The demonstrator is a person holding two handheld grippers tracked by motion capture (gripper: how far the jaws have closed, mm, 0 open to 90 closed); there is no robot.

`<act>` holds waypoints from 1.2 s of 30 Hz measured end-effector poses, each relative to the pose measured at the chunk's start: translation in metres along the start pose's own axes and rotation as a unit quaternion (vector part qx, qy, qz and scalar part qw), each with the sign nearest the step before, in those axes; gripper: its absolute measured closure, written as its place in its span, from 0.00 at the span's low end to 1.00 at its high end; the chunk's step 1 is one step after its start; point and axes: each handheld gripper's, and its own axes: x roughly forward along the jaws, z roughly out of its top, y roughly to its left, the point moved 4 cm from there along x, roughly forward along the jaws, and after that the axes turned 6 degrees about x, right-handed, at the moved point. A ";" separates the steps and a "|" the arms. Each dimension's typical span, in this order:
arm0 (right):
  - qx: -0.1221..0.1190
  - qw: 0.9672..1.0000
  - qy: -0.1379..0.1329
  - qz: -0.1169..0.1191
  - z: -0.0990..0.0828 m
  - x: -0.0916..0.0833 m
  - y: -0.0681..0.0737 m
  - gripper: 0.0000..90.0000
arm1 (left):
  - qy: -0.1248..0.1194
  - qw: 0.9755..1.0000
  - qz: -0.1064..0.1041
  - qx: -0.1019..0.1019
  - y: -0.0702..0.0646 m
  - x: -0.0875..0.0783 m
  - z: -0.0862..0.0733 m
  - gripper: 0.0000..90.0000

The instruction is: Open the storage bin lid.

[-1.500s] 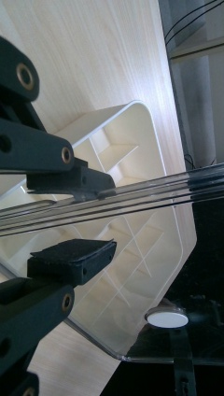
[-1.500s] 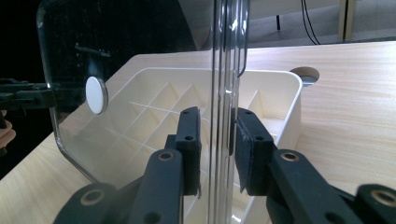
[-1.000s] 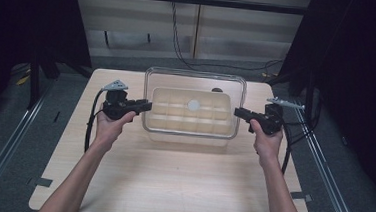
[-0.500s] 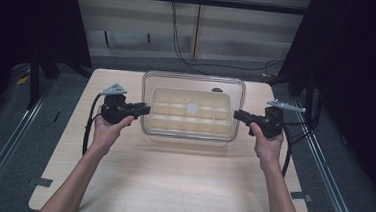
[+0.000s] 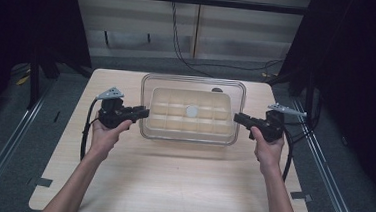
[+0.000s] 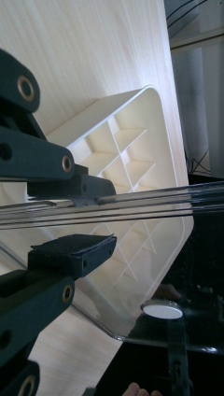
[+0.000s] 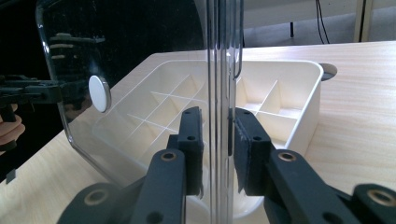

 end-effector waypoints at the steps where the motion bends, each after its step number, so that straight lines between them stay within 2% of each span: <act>1: 0.001 1.000 0.002 0.000 -0.002 -0.001 0.000 0.82 | 0.002 1.000 0.002 0.010 -0.005 -0.001 -0.002 0.80; 5: -0.001 1.000 0.005 0.004 -0.003 -0.003 -0.002 0.82 | 0.001 1.000 -0.007 0.004 -0.007 -0.004 -0.003 0.80; 11: -0.008 1.000 0.011 0.002 -0.004 -0.006 0.004 0.82 | 0.019 1.000 -0.004 0.020 -0.010 -0.008 -0.007 0.80; 23: -0.011 1.000 0.020 0.004 -0.012 -0.015 0.012 0.82 | 0.025 0.999 -0.006 0.026 -0.019 -0.019 -0.008 0.80; 29: -0.012 1.000 0.024 0.007 -0.015 -0.017 0.015 0.82 | 0.027 0.999 -0.003 0.022 -0.020 -0.020 -0.014 0.80; 31: -0.011 1.000 0.027 0.006 -0.018 -0.018 0.017 0.82 | 0.024 1.000 -0.005 0.015 -0.021 -0.021 -0.016 0.81; 32: -0.010 1.000 0.027 0.008 -0.018 -0.019 0.017 0.83 | 0.029 1.000 0.000 0.012 -0.022 -0.021 -0.019 0.80; 36: -0.010 0.999 0.030 0.007 -0.020 -0.020 0.019 0.83 | 0.032 0.999 -0.004 0.012 -0.024 -0.023 -0.023 0.80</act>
